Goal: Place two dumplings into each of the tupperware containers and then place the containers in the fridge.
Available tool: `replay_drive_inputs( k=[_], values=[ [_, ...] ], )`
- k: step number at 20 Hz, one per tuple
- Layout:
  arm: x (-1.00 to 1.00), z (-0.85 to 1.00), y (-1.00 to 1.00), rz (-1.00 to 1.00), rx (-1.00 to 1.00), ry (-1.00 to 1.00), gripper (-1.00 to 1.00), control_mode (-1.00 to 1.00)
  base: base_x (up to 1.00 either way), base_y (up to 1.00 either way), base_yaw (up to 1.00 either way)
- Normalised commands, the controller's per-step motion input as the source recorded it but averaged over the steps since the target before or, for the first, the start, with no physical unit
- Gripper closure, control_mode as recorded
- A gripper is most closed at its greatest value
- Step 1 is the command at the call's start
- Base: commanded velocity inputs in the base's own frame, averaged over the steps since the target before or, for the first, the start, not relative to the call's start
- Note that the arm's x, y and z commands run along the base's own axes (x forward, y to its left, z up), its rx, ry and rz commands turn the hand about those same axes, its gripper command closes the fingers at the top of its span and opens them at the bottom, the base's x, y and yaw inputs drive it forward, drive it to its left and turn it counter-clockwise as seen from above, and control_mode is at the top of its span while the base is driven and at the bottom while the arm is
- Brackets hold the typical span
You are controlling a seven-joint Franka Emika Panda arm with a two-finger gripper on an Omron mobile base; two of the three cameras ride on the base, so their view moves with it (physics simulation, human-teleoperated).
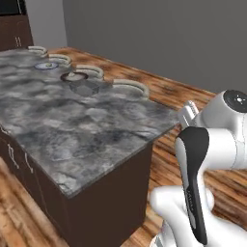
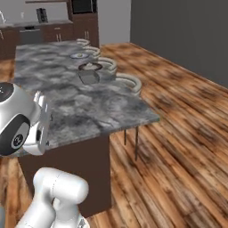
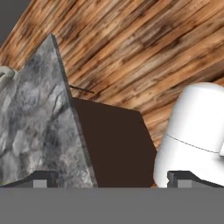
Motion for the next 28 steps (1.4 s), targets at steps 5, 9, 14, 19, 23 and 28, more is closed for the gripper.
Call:
replay_drive_inputs(
  k=[5, 9, 14, 19, 23, 28],
  values=[
    [0.0, 0.0, 0.0, 0.0, 0.0, 0.0, -1.0, 1.0, 0.8, -1.0, -0.07],
    [0.0, 0.0, 0.0, 0.0, 0.0, 0.0, -1.0, 1.0, 0.96, -1.0, 0.0],
    [0.0, 0.0, 0.0, 0.0, 0.0, 0.0, -1.0, 1.0, 0.98, -1.0, -0.01],
    [0.0, 0.0, 0.0, 0.0, 0.0, 0.0, -1.0, 1.0, 0.99, -1.0, -0.01],
    [0.0, 0.0, 0.0, 0.0, 0.0, 0.0, -1.0, 1.0, 1.0, -1.0, 0.0],
    [0.0, 0.0, 0.0, 0.0, 0.0, 0.0, -1.0, 1.0, 0.97, -1.0, 0.19]
  ],
)
